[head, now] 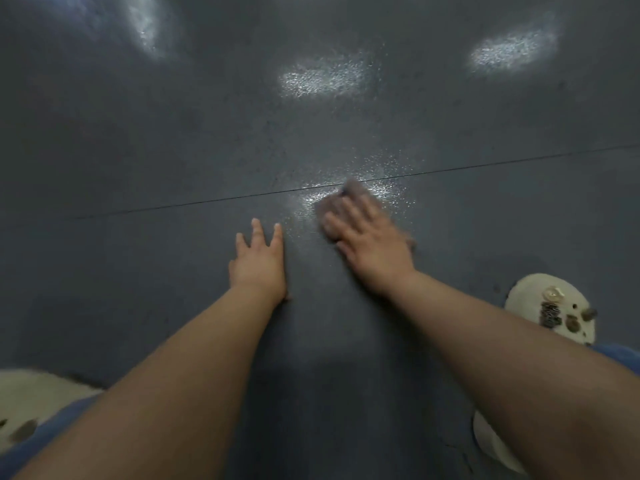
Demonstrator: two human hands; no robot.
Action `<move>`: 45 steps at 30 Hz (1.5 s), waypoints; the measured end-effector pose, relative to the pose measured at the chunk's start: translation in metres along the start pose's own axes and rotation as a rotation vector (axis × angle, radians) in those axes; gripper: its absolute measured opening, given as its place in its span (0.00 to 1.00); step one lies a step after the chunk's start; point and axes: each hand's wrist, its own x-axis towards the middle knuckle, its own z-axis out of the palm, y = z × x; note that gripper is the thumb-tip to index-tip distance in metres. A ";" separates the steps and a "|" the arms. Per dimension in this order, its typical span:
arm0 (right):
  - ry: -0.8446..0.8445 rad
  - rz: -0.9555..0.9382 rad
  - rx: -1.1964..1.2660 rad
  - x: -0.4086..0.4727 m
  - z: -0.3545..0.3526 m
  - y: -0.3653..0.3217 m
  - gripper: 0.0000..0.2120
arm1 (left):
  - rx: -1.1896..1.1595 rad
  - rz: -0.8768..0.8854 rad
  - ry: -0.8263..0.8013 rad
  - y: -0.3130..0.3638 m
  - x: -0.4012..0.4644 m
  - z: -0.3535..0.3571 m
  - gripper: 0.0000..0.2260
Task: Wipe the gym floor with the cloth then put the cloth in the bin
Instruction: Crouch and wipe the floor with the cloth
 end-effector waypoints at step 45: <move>-0.132 -0.331 0.017 0.037 0.032 -0.185 0.27 | -0.078 -0.094 0.178 -0.178 -0.014 0.017 0.39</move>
